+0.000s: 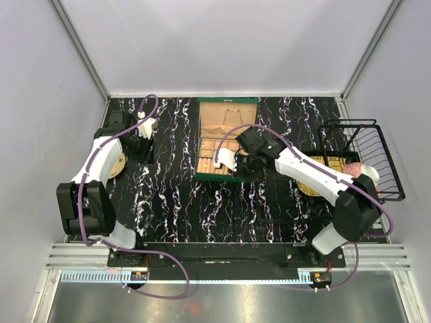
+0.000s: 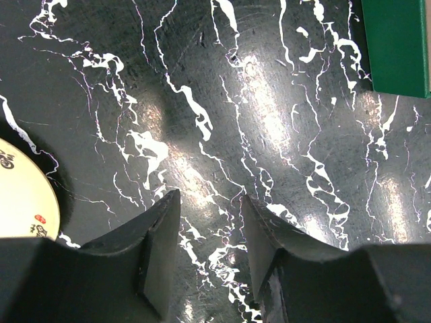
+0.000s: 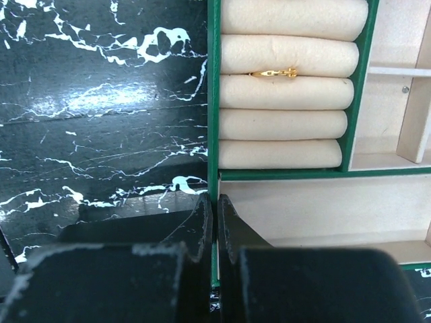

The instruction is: Organize the mixed jewelry

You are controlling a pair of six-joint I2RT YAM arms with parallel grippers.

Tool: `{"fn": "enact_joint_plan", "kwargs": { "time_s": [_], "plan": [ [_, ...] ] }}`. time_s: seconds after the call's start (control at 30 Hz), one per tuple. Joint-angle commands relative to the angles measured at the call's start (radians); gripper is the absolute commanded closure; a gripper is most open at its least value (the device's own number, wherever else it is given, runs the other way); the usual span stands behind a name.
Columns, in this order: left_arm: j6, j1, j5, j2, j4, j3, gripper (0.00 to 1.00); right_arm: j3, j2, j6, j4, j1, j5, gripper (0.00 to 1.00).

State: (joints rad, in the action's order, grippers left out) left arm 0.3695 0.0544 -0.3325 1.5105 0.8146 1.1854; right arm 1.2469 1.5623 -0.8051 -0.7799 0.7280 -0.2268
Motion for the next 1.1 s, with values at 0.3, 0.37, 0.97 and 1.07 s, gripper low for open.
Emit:
{"fn": "enact_joint_plan", "kwargs": {
  "time_s": [0.3,0.37,0.97,1.07],
  "plan": [
    [0.008,0.007,-0.028,0.014,-0.022,0.048,0.55,0.049,0.053,-0.097,0.094,-0.075,-0.071,1.00],
    [0.008,0.007,-0.028,0.016,-0.022,0.048,0.55,0.060,0.068,-0.111,0.094,-0.079,-0.074,1.00],
    [0.013,0.007,-0.053,0.040,-0.014,0.060,0.56,0.112,0.160,-0.158,0.097,-0.125,-0.101,1.00],
    [0.008,0.007,-0.057,0.043,-0.014,0.065,0.56,0.111,0.162,-0.158,0.097,-0.130,-0.103,1.00]
  ]
}}
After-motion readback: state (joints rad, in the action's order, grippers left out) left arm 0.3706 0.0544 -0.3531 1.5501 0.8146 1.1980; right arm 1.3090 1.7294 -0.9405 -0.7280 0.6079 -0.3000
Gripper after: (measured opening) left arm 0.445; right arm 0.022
